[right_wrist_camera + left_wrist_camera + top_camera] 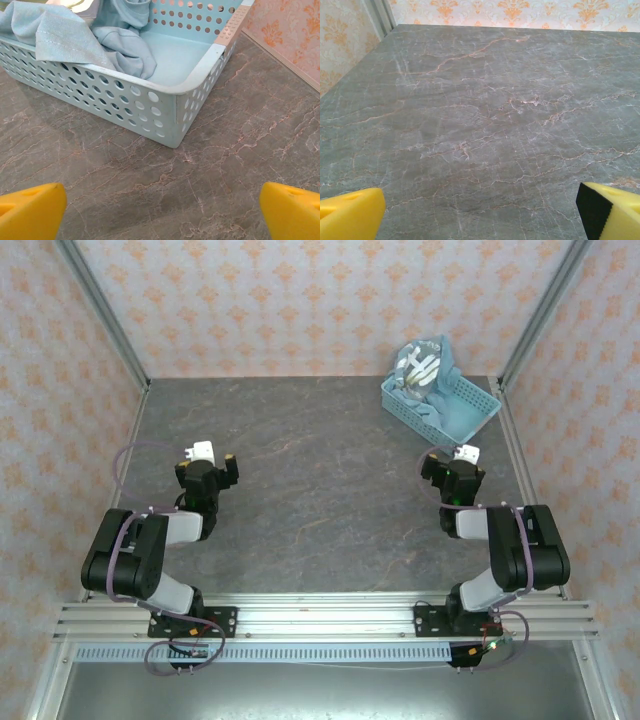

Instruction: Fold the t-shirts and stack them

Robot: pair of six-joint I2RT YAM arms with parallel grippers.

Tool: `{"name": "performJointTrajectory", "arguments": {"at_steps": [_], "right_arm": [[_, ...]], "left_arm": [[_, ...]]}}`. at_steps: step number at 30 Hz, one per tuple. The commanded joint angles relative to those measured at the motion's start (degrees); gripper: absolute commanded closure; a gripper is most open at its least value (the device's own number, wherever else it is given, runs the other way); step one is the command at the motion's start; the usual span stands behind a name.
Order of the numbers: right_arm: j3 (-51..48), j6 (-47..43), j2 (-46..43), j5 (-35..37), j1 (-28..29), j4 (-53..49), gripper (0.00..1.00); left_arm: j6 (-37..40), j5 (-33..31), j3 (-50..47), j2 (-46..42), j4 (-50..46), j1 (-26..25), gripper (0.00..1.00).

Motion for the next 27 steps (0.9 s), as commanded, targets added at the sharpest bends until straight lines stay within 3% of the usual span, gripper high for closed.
{"name": "performJointTrajectory", "arguments": {"at_steps": [1,20,24,27], "right_arm": [[0.62,-0.49,0.30,1.02,0.28,0.05,0.01],[0.58,-0.39,-0.89,1.65,0.28,0.15,0.01],[9.62,1.57,-13.42,9.87,2.60,-21.13,0.01],[20.65,12.43,-18.87,12.27,2.79,-33.26,0.01]], "left_arm": [[1.28,0.36,0.49,0.13,-0.77,0.52,0.00],[1.30,0.28,1.21,-0.48,-2.16,0.52,0.00],[2.00,-4.33,7.04,-8.91,-17.82,-1.36,0.00],[1.60,-9.33,6.27,-17.55,-13.59,-4.21,0.00]]}}
